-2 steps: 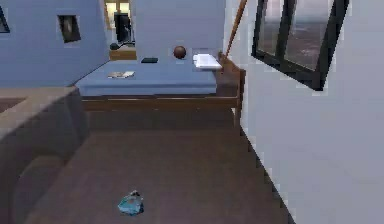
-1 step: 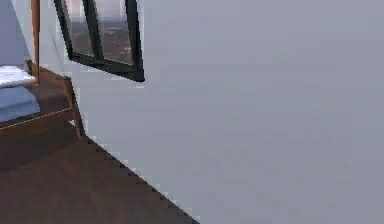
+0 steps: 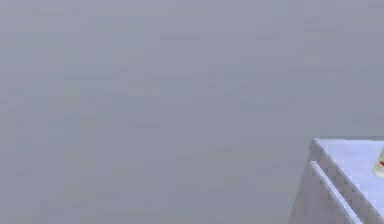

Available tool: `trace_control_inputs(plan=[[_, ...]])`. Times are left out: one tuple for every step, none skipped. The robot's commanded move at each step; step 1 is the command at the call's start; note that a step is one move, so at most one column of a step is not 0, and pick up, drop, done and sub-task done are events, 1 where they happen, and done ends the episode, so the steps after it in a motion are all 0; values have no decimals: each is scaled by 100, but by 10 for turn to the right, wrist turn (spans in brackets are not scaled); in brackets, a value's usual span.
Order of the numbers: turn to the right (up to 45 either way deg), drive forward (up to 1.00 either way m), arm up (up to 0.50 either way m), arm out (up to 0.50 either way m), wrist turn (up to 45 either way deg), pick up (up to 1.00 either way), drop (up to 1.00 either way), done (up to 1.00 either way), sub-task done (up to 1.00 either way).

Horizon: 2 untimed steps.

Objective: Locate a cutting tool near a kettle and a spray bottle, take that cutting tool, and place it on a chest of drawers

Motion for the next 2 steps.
trace_control_inputs(plan=[[0,0,0,26,0,0,0,0,0],[0,0,0,0,450,0,0,0,0]])
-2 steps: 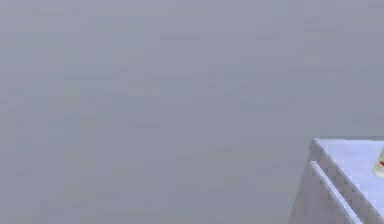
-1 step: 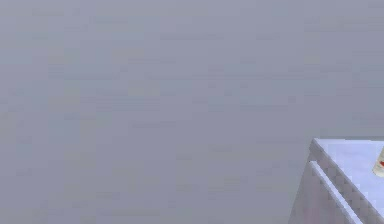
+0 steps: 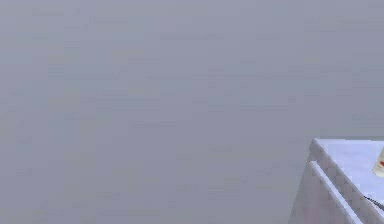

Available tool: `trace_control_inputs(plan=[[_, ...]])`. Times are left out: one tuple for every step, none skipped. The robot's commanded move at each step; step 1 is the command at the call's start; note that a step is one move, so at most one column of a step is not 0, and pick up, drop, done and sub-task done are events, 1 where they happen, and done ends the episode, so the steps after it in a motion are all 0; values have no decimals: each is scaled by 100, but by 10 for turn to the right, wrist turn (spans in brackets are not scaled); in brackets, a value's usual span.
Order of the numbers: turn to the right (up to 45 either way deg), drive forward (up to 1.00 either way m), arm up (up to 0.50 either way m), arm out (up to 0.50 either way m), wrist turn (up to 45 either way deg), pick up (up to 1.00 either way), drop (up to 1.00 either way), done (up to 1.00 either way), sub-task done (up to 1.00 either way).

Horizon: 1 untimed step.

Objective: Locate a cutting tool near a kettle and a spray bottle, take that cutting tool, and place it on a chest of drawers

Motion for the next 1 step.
trace_control_inputs(plan=[[0,0,0,0,450,0,0,0,0]])
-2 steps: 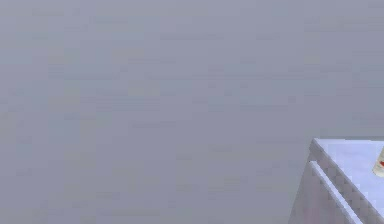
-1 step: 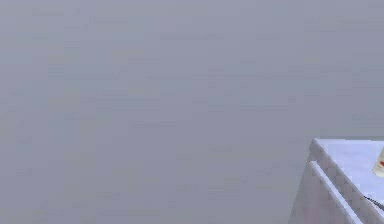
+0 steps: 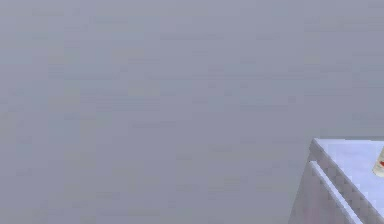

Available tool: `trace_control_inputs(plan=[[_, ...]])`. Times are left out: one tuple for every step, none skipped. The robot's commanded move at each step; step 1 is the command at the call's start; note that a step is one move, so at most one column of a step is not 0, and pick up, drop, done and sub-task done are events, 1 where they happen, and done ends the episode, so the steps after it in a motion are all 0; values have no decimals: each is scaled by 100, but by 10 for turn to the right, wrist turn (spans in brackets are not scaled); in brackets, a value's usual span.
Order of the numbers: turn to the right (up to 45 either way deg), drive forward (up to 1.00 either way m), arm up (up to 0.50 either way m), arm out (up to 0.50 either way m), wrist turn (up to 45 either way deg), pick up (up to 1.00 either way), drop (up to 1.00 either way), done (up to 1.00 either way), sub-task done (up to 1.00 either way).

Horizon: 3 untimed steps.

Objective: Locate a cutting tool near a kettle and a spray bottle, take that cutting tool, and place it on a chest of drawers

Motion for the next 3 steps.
trace_control_inputs(plan=[[0,0,0,0,420,0,0,0,0],[0,0,-12,0,0,0,0,0,0],[0,0,0,0,0,0,100,0,0]])
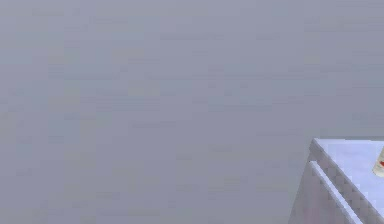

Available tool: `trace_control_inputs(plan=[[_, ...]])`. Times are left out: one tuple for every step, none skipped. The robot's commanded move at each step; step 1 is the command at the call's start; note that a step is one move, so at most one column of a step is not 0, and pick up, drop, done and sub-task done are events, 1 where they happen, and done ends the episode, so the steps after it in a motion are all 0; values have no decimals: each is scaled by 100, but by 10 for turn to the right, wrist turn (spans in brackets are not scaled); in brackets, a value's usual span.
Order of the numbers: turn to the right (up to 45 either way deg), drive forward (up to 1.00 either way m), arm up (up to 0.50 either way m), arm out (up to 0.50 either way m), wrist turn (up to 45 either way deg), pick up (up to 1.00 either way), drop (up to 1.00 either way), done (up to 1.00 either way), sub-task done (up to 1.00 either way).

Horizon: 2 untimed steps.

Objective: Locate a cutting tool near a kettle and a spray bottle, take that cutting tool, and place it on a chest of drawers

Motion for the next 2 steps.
trace_control_inputs(plan=[[0,0,10,0,0,0,0,0,0],[0,0,0,-8,0,0,0,0,0]])
